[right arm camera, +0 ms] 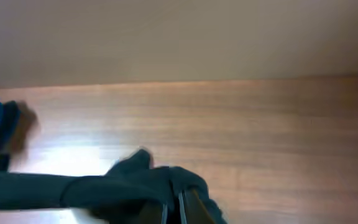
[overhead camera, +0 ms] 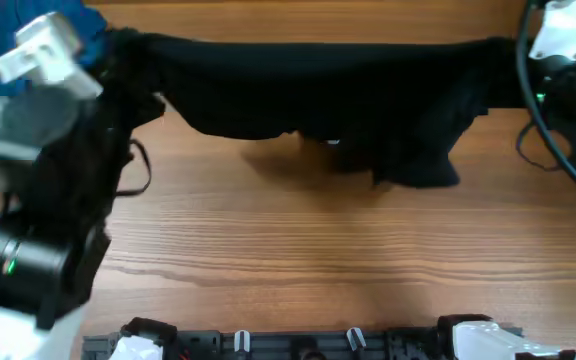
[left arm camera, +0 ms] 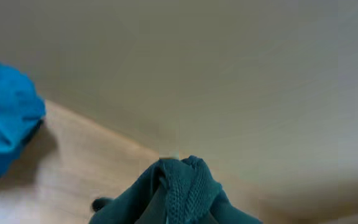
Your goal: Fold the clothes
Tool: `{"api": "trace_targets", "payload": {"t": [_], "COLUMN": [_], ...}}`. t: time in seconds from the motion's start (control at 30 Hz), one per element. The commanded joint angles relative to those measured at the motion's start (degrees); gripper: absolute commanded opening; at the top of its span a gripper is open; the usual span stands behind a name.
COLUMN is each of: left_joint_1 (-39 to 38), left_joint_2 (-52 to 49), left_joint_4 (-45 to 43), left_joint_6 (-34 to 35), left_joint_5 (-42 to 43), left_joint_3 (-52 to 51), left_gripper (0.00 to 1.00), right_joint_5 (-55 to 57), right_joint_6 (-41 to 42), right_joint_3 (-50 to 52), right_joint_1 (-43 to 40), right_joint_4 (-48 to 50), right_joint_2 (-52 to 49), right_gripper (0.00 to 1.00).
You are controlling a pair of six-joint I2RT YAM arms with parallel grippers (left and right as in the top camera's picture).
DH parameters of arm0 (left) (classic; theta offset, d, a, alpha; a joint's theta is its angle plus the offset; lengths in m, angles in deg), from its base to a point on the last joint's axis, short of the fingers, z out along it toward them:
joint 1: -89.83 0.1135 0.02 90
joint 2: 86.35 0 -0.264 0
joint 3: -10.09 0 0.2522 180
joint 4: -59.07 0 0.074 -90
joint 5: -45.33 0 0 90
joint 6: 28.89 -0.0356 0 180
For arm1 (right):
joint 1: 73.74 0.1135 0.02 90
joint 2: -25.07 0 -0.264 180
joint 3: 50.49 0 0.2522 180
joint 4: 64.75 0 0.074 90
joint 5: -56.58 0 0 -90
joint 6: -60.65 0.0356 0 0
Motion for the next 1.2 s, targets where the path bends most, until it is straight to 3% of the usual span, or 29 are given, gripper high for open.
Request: {"api": "trace_targets", "payload": {"t": [0.0,0.33,0.57,0.8,1.17], "left_joint_1": [0.48,0.48,0.48,0.48,0.48], "left_joint_2": [6.64,5.05,-3.91,-10.21,-11.39], "left_joint_4": [-1.62,-0.87,0.07,2.08,2.34], "left_joint_6": [-1.44,-1.03,-1.05,-1.05,-1.03], "left_joint_5": [-3.28,-3.45,-2.19,-1.97,-1.95], "left_joint_3": [1.44,1.44,1.44,1.44,1.44], "left_gripper": [0.04,0.04,0.04,0.04,0.04], "right_joint_5": [1.79,-0.63,-9.01,-9.88,-9.86], "right_joint_6": [-3.52,-3.87,-3.85,-4.13,-5.62], "right_joint_3": [-5.07,-6.43,-6.4,-6.38,-6.36], "right_joint_1": [-0.76,-0.76,-0.74,-0.74,-0.74], "right_joint_4": [-1.01,-1.84,-3.23,-5.77,-5.88], "right_joint_2": [0.66,-1.27,-11.3,-20.94,-27.56], "right_gripper": [0.04,0.04,0.04,0.04,0.04]}}
